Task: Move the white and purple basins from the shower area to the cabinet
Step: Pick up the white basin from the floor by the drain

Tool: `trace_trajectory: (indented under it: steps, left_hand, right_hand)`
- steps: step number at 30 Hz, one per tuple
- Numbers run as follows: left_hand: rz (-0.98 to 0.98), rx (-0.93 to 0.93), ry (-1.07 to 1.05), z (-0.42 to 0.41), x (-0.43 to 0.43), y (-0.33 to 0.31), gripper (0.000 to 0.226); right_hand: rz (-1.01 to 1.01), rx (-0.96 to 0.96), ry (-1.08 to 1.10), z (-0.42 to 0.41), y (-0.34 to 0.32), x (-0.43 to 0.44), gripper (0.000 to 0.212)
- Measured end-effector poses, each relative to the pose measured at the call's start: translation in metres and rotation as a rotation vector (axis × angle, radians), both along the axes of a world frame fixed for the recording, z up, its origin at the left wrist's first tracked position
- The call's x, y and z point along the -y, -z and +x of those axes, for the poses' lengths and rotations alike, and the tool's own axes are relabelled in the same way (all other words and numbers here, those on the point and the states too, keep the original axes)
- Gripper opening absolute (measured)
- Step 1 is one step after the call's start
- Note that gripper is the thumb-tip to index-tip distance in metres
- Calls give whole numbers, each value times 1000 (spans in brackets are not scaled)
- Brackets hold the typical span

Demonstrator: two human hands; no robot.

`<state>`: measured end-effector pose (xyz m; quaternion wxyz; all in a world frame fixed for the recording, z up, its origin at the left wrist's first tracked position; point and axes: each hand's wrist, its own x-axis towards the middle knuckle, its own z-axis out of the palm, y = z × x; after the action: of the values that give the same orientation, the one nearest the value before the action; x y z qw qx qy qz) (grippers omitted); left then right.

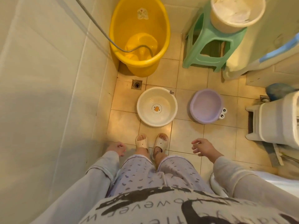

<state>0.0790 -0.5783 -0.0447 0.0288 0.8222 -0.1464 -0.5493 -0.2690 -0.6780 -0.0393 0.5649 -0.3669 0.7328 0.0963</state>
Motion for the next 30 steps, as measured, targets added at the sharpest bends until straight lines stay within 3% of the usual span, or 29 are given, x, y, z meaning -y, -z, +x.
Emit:
trace_trajectory:
  steps: [6, 13, 20, 24, 30]
  left_hand:
    - [-27, -39, 101, 12, 50, 10, 15]
    - [57, -19, 131, 14, 89, 74, 27]
    - [132, -51, 263, -7, 159, 205, 25]
    - [100, 70, 307, -6, 189, 306, 31]
    - [26, 178, 124, 0, 222, 441, 48]
  right_hand:
    - [30, -7, 68, 8, 1, 13, 17]
    - [76, -35, 93, 19, 49, 35, 22]
    - [115, -34, 91, 37, 200, 89, 23]
    - [0, -104, 137, 52, 313, 131, 28]
    - [-24, -214, 76, 64, 461, 190, 68]
